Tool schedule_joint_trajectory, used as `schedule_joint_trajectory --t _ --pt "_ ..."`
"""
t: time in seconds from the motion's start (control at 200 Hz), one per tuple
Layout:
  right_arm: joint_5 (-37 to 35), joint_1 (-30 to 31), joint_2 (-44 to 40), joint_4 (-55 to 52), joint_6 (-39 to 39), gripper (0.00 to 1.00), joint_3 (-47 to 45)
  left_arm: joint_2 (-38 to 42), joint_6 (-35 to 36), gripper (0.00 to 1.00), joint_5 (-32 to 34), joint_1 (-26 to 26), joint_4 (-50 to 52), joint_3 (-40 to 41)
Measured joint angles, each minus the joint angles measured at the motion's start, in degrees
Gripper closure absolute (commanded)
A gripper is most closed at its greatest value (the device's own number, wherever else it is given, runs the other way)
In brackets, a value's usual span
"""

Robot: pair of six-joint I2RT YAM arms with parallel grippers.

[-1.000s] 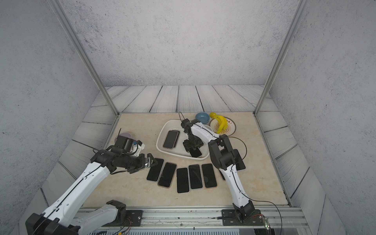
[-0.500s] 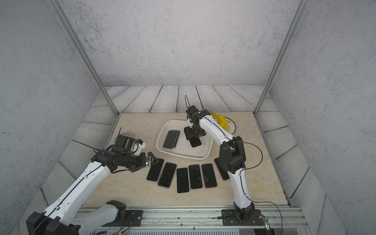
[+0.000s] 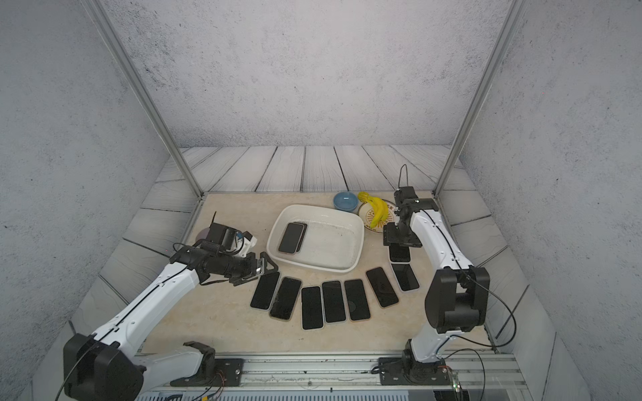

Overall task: Take the phone out of the storage box
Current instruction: Place the phone at the center of the board.

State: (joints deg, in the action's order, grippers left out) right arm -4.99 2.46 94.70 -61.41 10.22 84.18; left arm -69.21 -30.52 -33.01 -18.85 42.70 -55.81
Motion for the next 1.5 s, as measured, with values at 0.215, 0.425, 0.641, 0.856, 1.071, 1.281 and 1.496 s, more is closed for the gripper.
schedule_joint_trajectory --t 0.215,0.425,0.641,0.856,1.071,1.281,1.496 --pt "-8.5 -5.8 4.9 0.4 -1.1 0.43 -0.2 -1.5 0.3 0.01 -1.4 0.0 -1.6 -0.2" --pt "-14.6 -8.4 15.8 2.5 -2.8 0.43 3.7 -2.8 0.8 0.01 -2.7 0.0 -2.9 -0.2" --pt "-17.2 -10.2 22.1 2.9 -3.7 0.42 5.0 -5.3 1.2 0.02 -3.5 0.1 -4.4 -0.2" --pt "-17.9 -11.3 25.3 3.3 -4.5 0.42 5.5 -6.7 2.0 0.01 -3.9 0.5 -4.5 -0.3" --pt "-17.6 -11.3 26.2 3.5 -4.5 0.42 5.5 -7.0 2.2 0.02 -4.0 0.8 -4.6 -0.3" --pt "-16.7 -11.0 24.8 5.2 -4.5 0.42 3.0 -6.9 2.2 0.01 -4.1 0.9 -4.4 -0.6" --pt "-15.6 -8.5 23.5 4.9 -4.6 0.41 0.9 -4.9 2.2 0.01 -3.7 0.9 -3.6 -0.6"
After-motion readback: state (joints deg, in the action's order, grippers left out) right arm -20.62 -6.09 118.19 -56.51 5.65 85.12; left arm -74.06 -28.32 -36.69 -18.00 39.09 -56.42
